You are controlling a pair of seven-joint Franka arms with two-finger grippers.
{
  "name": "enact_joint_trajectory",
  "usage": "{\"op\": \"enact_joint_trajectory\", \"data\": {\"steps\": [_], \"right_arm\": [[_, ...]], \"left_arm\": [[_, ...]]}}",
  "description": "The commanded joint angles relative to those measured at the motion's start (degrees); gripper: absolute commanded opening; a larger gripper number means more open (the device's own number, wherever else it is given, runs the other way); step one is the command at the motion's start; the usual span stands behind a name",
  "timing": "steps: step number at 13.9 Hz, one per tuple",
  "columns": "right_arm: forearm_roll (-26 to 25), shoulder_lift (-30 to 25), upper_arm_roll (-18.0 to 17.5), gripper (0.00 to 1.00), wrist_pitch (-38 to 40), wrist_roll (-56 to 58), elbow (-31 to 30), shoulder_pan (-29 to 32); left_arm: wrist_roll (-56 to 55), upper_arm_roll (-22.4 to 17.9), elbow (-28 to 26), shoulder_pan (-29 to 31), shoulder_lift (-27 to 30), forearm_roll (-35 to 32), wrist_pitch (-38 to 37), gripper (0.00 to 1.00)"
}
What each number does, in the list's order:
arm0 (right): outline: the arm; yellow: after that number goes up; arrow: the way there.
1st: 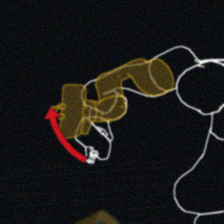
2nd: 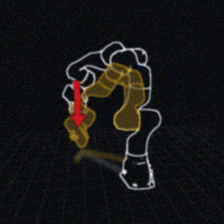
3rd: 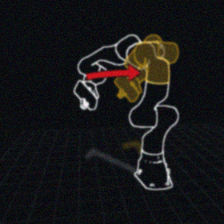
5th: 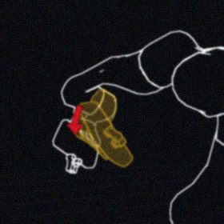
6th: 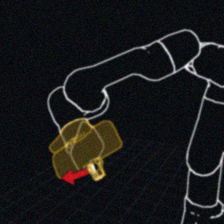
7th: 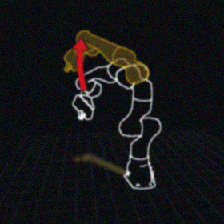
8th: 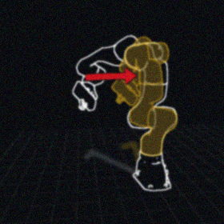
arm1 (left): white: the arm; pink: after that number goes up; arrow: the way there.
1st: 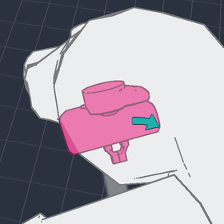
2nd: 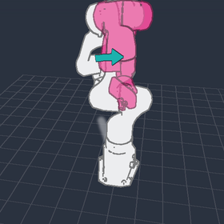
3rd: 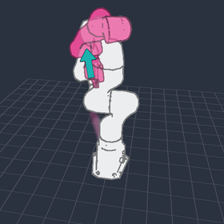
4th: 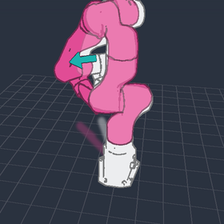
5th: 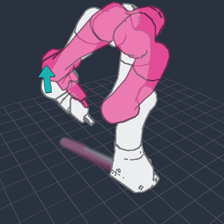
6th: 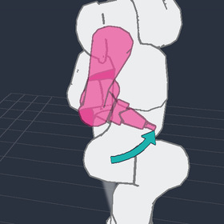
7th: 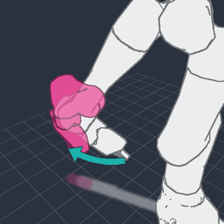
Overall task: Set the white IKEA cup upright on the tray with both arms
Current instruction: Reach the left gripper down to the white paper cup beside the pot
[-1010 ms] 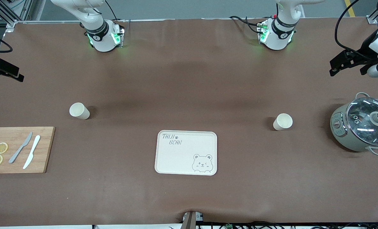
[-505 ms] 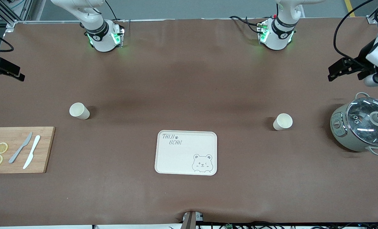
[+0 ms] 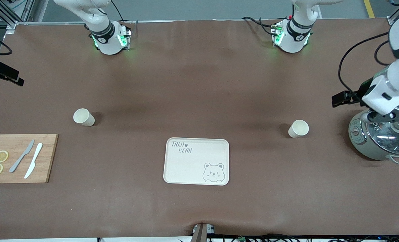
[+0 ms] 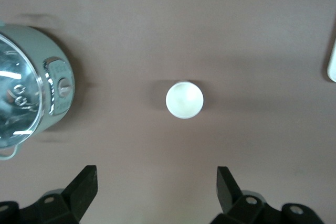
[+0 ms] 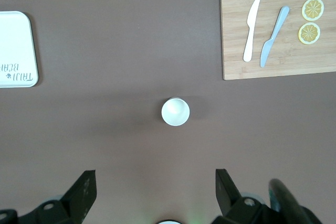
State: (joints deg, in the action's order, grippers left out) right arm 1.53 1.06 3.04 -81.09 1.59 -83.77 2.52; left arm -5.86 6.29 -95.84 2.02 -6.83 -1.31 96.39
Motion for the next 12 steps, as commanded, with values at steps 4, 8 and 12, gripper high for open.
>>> {"op": "enact_joint_trajectory", "data": {"steps": [4, 8, 12], "right_arm": [[1.1, -0.19, -0.4, 1.0, -0.21, 0.17, -0.07, 1.17], [1.1, -0.01, -0.4, 1.0, -0.3, 0.17, -0.07, 1.09], [1.1, 0.25, -0.4, 1.0, -0.3, 0.17, -0.07, 1.09]], "left_arm": [[-0.91, 0.57, -15.05, 0.97, 2.7, 2.0, 15.19, 1.0], [-0.91, 0.65, -23.14, 0.88, 1.56, 3.69, 24.07, 1.0], [-0.82, 0.74, -29.93, 0.88, -0.54, 3.69, 34.47, 1.0]]}}
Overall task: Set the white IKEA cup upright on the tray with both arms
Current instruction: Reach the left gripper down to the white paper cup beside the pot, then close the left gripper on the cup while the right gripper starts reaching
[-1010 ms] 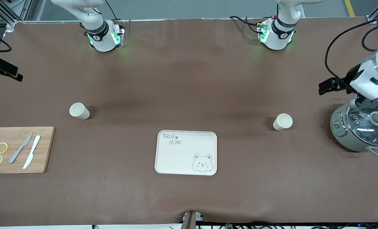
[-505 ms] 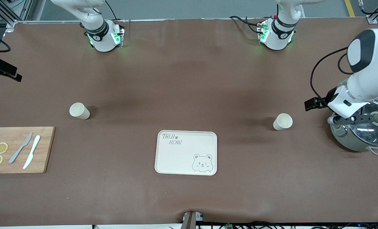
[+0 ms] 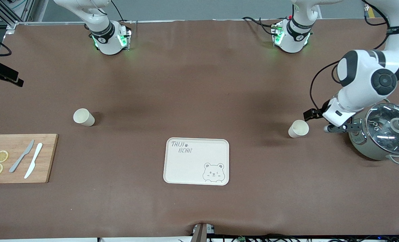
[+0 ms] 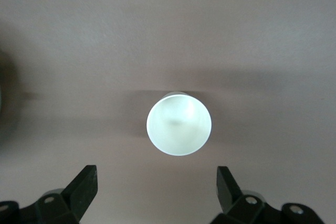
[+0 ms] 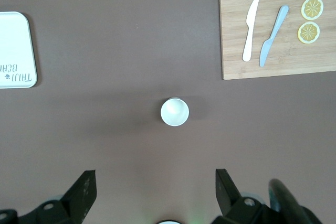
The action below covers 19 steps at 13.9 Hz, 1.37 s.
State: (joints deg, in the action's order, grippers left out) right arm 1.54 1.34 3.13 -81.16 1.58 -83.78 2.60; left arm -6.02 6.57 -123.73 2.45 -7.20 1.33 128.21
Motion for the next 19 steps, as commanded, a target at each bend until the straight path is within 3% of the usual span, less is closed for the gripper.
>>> {"op": "enact_joint_trajectory", "data": {"steps": [1, 6, 14, 16, 19], "right_arm": [[1.1, -0.02, -0.49, 1.0, -0.23, 0.17, -0.07, 1.09], [1.1, 0.25, -0.4, 1.0, -0.14, 0.26, -0.07, 1.09], [1.1, 0.42, -0.4, 1.0, -0.23, 0.17, -0.07, 1.0], [1.1, 0.51, -0.4, 1.0, -0.23, 0.17, -0.07, 1.0], [1.01, 1.74, -0.4, 1.0, -0.14, 0.17, -0.16, 1.18]], "left_arm": [[-0.39, 0.46, -2.39, 0.54, -1.57, 1.04, 4.75, 1.0], [-0.48, 0.38, -3.18, 0.63, -7.11, 1.13, 12.23, 0.86], [-0.3, 0.46, -2.74, 2.21, -10.64, 1.13, 14.79, 0.59], [-0.3, 0.46, -2.74, 2.12, -10.64, 1.13, 14.7, 0.41], [-0.13, 0.64, -2.57, 1.86, -10.64, 1.21, 14.7, 0.05]]}}
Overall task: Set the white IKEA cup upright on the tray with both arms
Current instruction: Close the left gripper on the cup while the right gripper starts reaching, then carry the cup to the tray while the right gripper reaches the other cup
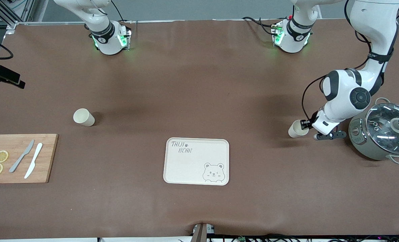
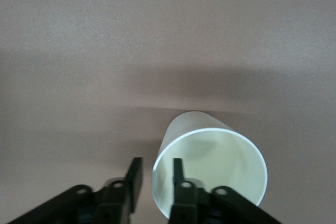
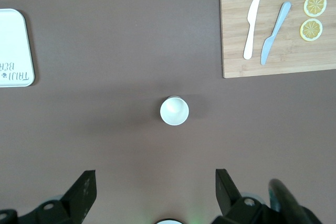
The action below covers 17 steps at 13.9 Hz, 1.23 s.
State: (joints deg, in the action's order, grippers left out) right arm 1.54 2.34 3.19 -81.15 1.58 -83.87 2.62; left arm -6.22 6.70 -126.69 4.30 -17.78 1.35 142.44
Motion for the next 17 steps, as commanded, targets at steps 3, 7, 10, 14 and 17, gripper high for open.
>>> {"op": "enact_joint_trajectory", "data": {"steps": [3, 7, 10, 14, 17], "right_arm": [[0.22, 3.18, -0.56, 1.0, -0.59, 0.26, 0.02, 0.98], [0.22, 5.47, -0.47, 1.0, -0.85, 0.35, -1.81, 1.95], [0.22, 4.96, -0.47, 1.0, -7.15, 0.35, -10.4, 2.83], [0.13, 4.08, -0.38, 1.0, -14.71, 0.44, -20.08, 4.06], [0.13, 3.64, -0.47, 1.0, -22.44, 0.44, -27.64, 4.59]], "left_arm": [[-0.02, 1.21, 0.56, 0.01, 0.11, 1.2, 0.47, 0.0], [-0.63, 3.65, 0.65, 0.01, 2.91, 1.28, -0.93, 0.0], [-7.11, 9.8, 7.12, -0.08, 3.9, 1.29, -8.37, 0.0], [-15.82, 14.73, 22.67, -1.39, -0.66, 1.55, -19.11, 0.0], [-19.08, 15.54, 31.56, -5.07, -5.84, 5.32, -21.15, 0.0]]}}
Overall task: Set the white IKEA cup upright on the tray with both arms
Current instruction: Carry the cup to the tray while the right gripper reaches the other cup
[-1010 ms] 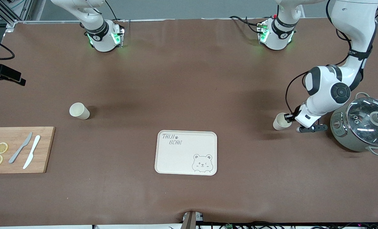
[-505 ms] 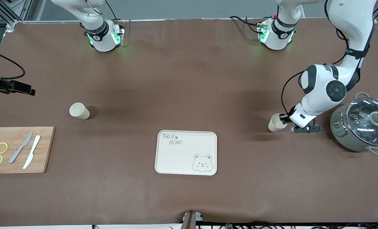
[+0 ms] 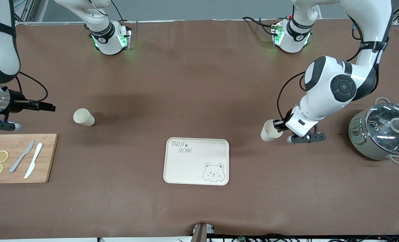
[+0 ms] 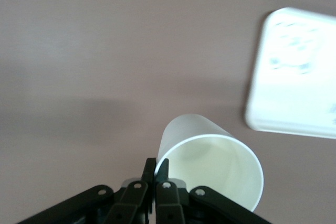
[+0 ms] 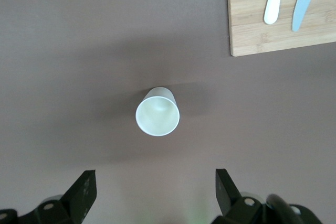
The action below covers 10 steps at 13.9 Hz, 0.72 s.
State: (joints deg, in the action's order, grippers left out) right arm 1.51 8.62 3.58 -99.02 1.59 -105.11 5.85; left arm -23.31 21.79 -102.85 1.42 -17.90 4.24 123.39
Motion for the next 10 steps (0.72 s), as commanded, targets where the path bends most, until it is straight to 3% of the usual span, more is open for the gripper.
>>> {"op": "enact_joint_trajectory", "data": {"steps": [1, 6, 10], "right_arm": [[0.25, -2.65, -0.85, 1.0, -8.26, 0.43, -9.3, 1.27], [0.17, -2.65, -0.86, 1.0, -19.78, 0.7, -19.93, 1.27], [0.16, -2.56, -0.85, 0.97, -28.75, 0.96, -26.37, 1.45]], "left_arm": [[-4.09, 0.36, 10.62, -3.52, -8.01, 2.36, -2.19, 0.0], [-18.22, -0.6, 23.37, -11.6, -19.43, 1.74, -3.07, 0.0], [-25.46, -6.65, 28.75, -20.29, -26.12, 2.0, -2.19, 0.0]]}}
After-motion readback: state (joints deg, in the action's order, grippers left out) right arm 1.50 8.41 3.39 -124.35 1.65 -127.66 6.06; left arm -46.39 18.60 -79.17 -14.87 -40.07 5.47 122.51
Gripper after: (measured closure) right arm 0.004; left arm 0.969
